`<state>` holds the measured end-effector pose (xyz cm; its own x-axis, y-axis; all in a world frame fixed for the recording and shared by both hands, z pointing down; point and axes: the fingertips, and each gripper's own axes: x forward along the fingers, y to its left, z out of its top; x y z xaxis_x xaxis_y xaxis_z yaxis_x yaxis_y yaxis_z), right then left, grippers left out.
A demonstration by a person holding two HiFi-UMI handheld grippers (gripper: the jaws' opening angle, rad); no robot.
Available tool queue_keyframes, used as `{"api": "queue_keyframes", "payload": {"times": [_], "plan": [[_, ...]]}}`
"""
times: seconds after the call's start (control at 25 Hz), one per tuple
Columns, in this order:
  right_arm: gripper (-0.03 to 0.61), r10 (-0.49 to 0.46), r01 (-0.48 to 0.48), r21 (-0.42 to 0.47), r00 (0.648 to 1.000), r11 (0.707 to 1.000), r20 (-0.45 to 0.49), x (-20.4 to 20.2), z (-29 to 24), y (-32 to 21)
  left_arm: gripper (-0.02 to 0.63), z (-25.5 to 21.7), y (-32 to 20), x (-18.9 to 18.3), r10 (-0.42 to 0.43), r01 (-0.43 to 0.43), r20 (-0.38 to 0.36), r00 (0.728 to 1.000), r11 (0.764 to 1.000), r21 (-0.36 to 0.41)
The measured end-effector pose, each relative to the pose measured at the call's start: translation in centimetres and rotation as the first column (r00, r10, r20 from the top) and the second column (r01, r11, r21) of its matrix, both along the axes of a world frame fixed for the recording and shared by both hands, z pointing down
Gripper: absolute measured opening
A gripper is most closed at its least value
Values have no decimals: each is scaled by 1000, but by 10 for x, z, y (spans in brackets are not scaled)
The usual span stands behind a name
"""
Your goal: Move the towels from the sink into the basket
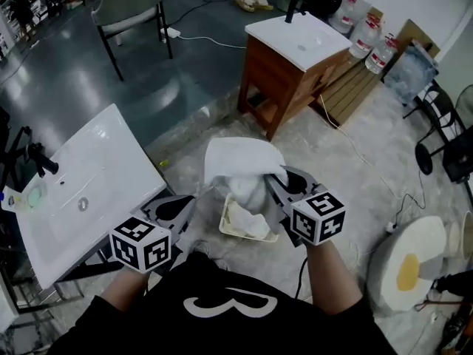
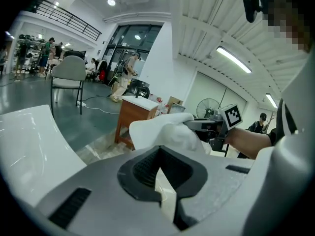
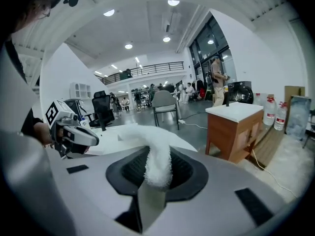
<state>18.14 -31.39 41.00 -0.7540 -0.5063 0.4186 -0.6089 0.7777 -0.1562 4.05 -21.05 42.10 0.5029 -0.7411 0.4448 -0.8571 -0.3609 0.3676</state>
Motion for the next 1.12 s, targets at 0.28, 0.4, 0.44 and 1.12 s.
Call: {"api": "queue_keyframes", "payload": {"times": [0.28,0.4,0.44,1.12], "plan": [[86,98,-106,-98,992,990,-83,50,66,6,6,30,-9,29,90,-90,0,996,994,-63],[86,122,-137,-141,986,980,-109,63,97,5,6,43,-17,36,110,-110,-7,994,991,-81],[86,130,-148,-153,984,977,-118,66,108,5,6,49,-18,37,115,-115,-9,993,989,-88],[87,51,-179,-345,935,921,-351,93,316,-2,8,183,-34,57,170,-175,-44,985,957,-231]]}}
